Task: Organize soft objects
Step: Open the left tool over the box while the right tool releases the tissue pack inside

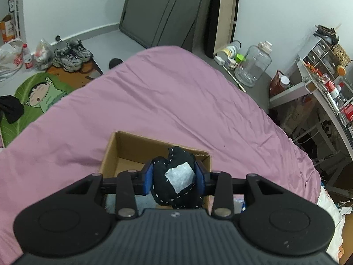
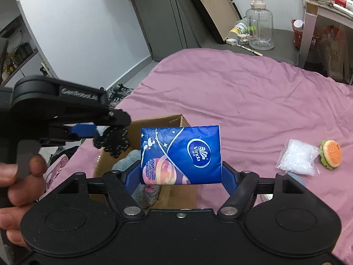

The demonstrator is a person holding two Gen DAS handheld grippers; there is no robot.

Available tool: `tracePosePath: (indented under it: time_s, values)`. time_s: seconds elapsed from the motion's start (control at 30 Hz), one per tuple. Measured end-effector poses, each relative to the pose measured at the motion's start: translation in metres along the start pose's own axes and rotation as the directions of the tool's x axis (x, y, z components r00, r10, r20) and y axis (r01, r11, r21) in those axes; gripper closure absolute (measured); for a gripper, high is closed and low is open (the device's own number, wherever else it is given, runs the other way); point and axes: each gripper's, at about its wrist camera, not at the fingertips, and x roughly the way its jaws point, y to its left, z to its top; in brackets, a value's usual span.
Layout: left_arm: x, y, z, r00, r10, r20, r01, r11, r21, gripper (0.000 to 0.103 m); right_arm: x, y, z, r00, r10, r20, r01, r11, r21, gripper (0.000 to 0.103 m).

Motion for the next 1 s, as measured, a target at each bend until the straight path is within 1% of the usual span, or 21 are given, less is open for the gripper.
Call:
tracePosePath:
  time_s: [0.13,0.23,0.27,0.33,0.43,0.5,0.6,0.8,0.87,0.93,0.97,1.0]
  values:
    - [0.018,0.0,0.006,1.0,0.0,-0.019,0.0,1.0,-0.004,0.062,0.009,-0.001,0.003,1.0,0.005,-0.014,-0.004,1.0,0.005,0.032]
    - [0.026,0.002,0.009,0.999,0.043,-0.016,-0.043,0.999,0.012,0.059,0.016,0.003,0.005,1.0,0.013,-0.025,-0.013,1.0,-0.001,0.032]
    - [0.027,0.002,0.01,0.998,0.055,-0.018,-0.054,0.998,0.014,0.058,0.019,0.004,0.007,0.999,0.016,-0.029,-0.016,1.0,-0.004,0.032]
    - [0.03,0.007,0.012,0.998,0.063,-0.029,-0.063,0.998,0.005,0.052,0.025,0.008,0.009,0.999,0.02,-0.036,-0.021,1.0,-0.012,0.032]
    - [0.033,0.013,0.016,0.997,0.065,-0.042,-0.066,0.998,-0.001,0.049,0.033,0.012,0.011,0.999,0.022,-0.044,-0.023,1.0,-0.015,0.032]
    - [0.033,0.015,0.018,0.996,0.072,-0.045,-0.072,0.997,0.0,0.046,0.037,0.013,0.014,0.999,0.024,-0.043,-0.025,1.0,-0.017,0.032]
    - [0.03,0.019,0.021,0.995,0.097,-0.03,-0.098,0.995,-0.008,0.045,0.042,0.015,0.016,0.999,0.02,-0.045,-0.021,1.0,-0.02,0.032]
    - [0.019,0.029,0.024,0.994,0.105,-0.016,-0.105,0.994,-0.028,0.044,0.048,0.027,0.024,0.999,0.023,-0.031,-0.024,0.999,-0.028,0.031]
    - [0.013,0.031,0.024,0.994,0.107,-0.01,-0.107,0.994,-0.032,0.044,0.048,0.03,0.029,0.999,0.037,-0.013,-0.038,0.999,-0.021,0.029]
    - [0.007,0.033,0.024,0.993,0.115,-0.007,-0.115,0.993,-0.036,0.044,0.043,0.033,0.034,0.998,0.059,0.002,-0.059,0.998,-0.024,0.024]
    - [0.004,0.035,0.024,0.993,0.118,-0.005,-0.118,0.992,-0.035,0.044,0.04,0.032,0.036,0.998,0.058,0.012,-0.058,0.998,-0.021,0.02]
    - [0.0,0.035,0.024,0.993,0.12,0.0,-0.12,0.992,-0.033,0.044,0.035,0.031,0.036,0.998,0.054,0.022,-0.054,0.998,-0.012,0.02]
